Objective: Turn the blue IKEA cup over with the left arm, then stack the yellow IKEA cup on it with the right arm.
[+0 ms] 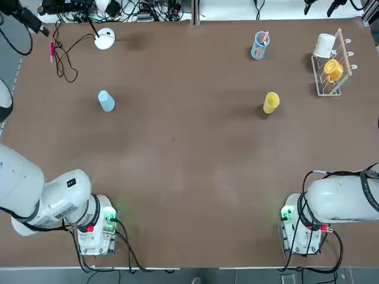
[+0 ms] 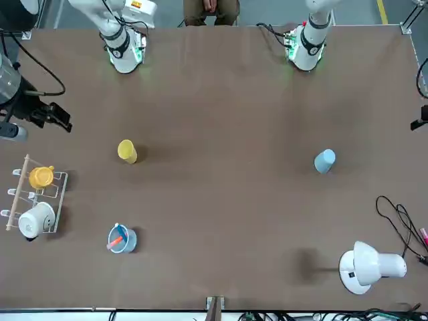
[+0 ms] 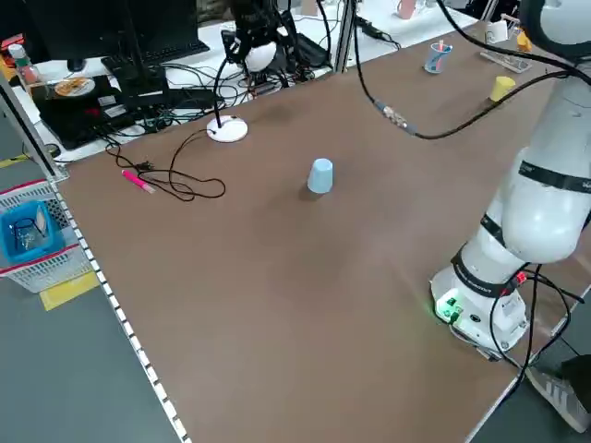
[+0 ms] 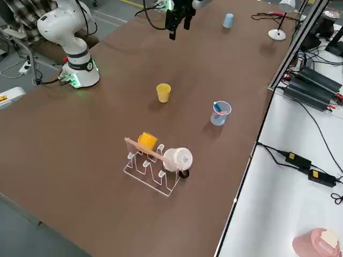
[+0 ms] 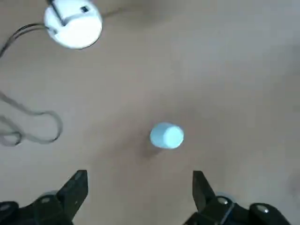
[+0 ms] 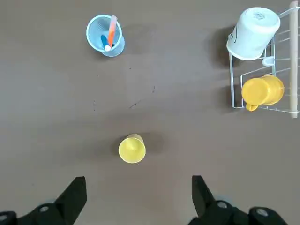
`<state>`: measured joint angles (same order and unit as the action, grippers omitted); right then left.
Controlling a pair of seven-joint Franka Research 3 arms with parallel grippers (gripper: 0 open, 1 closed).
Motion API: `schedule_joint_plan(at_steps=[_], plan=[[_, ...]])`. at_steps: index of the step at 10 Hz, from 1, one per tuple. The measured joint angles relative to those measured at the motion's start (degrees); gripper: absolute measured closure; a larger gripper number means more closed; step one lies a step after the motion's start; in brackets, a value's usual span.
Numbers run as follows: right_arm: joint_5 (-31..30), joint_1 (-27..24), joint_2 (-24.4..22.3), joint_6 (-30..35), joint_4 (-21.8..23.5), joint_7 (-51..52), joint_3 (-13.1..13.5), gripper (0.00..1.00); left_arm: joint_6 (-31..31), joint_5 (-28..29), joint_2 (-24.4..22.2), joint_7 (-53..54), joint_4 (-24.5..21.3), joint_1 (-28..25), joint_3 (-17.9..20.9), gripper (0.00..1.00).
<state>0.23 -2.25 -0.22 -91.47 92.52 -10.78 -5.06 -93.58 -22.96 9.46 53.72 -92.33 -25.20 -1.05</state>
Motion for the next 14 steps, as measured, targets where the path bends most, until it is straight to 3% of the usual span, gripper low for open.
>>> schedule_joint_plan(at_steps=[2,5,8,14], plan=[[0.0,0.0,0.0,-0.01,0.0,0.0,0.04,0.0,2.06,-6.73,2.9,1.9,-0.13,-0.11,-0.13,0.0],[0.0,0.0,0.0,-0.04,0.0,0.0,0.07,0.0,5.69,-12.28,8.64,9.01,-0.03,-0.7,-0.07,0.01],[0.0,0.0,0.0,-0.22,-0.01,0.0,0.09,0.0,9.32,-16.97,13.06,23.77,0.01,-2.22,-0.08,0.01],[0.0,-0.01,0.0,-0.32,-0.01,0.0,0.19,0.0,13.25,-18.26,20.56,36.78,0.09,-4.84,-0.84,0.01]])
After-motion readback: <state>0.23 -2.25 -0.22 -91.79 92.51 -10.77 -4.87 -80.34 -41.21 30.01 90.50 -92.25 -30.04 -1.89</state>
